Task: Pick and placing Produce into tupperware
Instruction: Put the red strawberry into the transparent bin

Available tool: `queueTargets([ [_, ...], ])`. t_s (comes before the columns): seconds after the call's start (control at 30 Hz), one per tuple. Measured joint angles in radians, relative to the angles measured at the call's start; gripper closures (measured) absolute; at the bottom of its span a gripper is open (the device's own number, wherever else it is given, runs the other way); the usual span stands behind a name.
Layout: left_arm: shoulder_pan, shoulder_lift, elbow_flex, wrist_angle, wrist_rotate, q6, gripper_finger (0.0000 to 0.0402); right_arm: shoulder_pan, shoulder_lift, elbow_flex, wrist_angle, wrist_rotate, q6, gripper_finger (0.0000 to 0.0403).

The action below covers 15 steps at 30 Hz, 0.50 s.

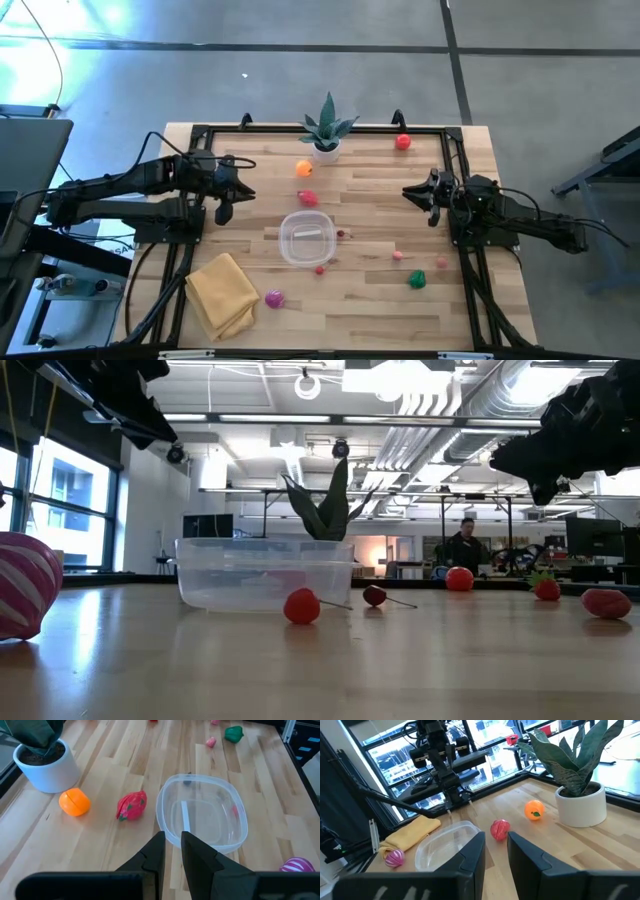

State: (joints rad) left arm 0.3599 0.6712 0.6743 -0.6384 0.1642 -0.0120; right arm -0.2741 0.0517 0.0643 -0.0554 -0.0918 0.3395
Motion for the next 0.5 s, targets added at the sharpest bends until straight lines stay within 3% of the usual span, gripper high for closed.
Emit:
queueTargets([
  [0.3, 0.000, 0.000, 0.000, 0.000, 0.000, 0.000, 0.0348, 0.000, 0.000, 0.000, 0.054, 0.108, 0.129, 0.0332],
  [0.5, 0.000, 0.000, 0.000, 0.000, 0.000, 0.000, 0.0348, 0.000, 0.000, 0.000, 0.155, 0.083, 0.100, 0.0331],
])
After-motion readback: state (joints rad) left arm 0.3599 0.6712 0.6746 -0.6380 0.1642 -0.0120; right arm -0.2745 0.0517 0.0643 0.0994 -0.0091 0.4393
